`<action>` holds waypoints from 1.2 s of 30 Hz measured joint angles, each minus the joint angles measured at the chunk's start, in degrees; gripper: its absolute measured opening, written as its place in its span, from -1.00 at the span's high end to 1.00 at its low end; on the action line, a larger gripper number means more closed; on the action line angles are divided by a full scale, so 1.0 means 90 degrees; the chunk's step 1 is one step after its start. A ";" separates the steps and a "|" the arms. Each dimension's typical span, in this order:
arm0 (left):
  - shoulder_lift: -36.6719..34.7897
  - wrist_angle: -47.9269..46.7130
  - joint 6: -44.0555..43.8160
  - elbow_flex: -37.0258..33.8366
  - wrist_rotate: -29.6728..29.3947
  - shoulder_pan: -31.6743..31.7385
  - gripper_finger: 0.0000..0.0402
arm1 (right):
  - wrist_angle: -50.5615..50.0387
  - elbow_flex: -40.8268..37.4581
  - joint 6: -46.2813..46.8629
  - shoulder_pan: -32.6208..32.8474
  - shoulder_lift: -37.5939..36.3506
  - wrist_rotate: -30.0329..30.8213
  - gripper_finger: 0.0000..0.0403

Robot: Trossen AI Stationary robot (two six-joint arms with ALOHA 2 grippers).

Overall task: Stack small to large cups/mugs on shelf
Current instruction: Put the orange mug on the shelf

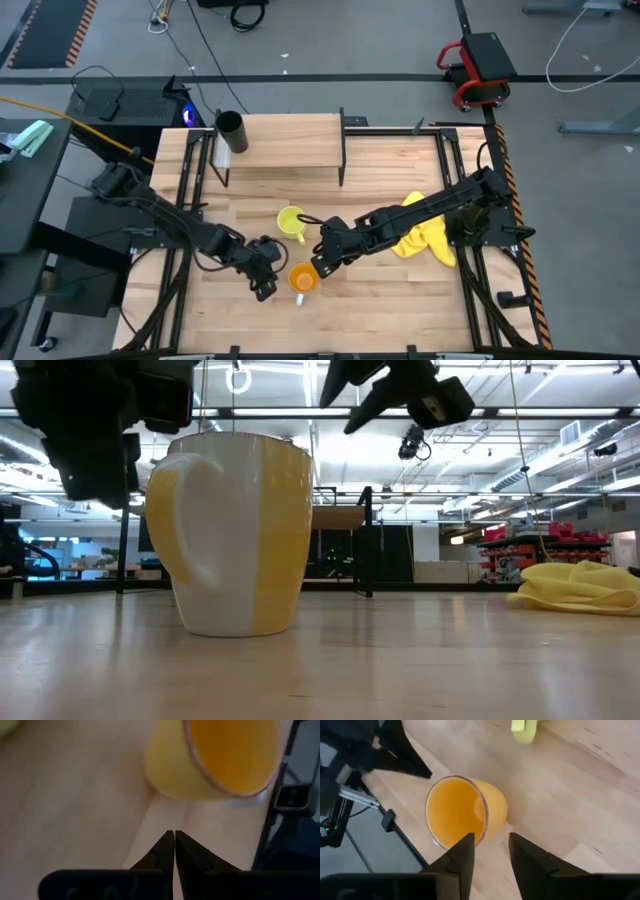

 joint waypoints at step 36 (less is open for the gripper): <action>0.0789 0.1973 0.0046 0.0000 0.0276 0.0560 0.89 | -0.0309 0.0005 0.0153 0.0128 0.0597 0.0363 0.38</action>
